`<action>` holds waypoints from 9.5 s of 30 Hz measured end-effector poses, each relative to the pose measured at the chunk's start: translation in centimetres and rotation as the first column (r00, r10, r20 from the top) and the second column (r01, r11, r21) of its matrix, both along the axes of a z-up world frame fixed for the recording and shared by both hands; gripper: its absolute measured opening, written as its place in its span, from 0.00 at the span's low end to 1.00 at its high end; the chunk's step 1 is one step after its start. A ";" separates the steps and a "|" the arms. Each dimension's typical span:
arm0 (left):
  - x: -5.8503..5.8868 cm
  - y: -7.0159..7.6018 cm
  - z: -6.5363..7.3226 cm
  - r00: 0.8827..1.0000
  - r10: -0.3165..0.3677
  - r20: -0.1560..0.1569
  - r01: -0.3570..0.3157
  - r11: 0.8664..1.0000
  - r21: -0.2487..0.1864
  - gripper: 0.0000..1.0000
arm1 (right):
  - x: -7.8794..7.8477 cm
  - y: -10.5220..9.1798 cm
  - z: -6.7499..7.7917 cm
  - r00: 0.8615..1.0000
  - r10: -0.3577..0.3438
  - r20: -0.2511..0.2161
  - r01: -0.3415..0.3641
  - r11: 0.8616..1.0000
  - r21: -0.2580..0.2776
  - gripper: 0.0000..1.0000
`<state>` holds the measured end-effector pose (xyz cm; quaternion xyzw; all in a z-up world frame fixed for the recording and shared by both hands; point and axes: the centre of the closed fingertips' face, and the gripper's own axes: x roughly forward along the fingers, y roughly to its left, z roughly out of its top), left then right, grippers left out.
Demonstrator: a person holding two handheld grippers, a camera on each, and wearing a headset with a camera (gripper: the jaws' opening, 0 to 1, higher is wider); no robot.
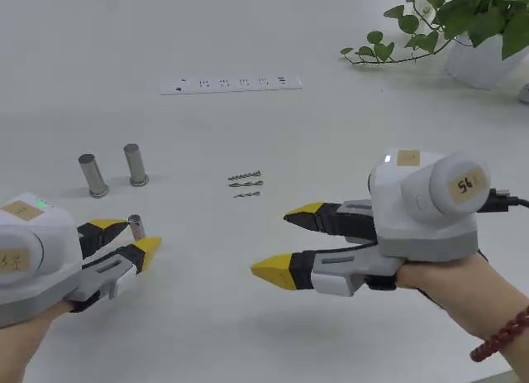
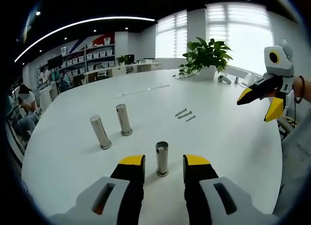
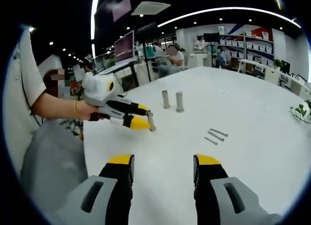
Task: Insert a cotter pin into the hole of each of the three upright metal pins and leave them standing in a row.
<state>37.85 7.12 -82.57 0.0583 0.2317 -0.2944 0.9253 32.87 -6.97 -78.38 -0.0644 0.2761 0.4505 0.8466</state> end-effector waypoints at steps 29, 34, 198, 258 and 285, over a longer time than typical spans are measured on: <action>-2.5 0.3 2.8 1.000 -0.019 0.020 0.020 1.000 -0.021 0.56 | 8.8 -0.6 -4.3 0.992 0.122 -0.011 -0.120 0.952 -0.283 0.31; -2.8 0.0 3.0 0.999 -0.036 0.029 0.036 0.999 -0.014 0.58 | 9.9 -0.2 -4.7 0.991 0.124 -0.039 -0.130 0.954 -0.272 0.28; -6.6 -3.9 6.3 0.983 -0.079 -0.167 0.013 0.931 -0.364 0.00 | -2.4 9.5 1.1 0.757 0.637 0.145 -0.570 0.752 -0.331 0.11; -12.6 -7.8 5.9 0.838 -0.546 0.001 0.542 0.831 -0.124 0.00 | -9.0 6.7 -0.3 0.652 0.739 -0.168 -0.737 0.670 0.089 0.14; -13.0 -8.2 6.4 0.824 -0.566 0.022 0.563 0.815 -0.134 0.00 | -9.0 7.0 0.2 0.643 0.752 -0.146 -0.746 0.658 0.101 0.06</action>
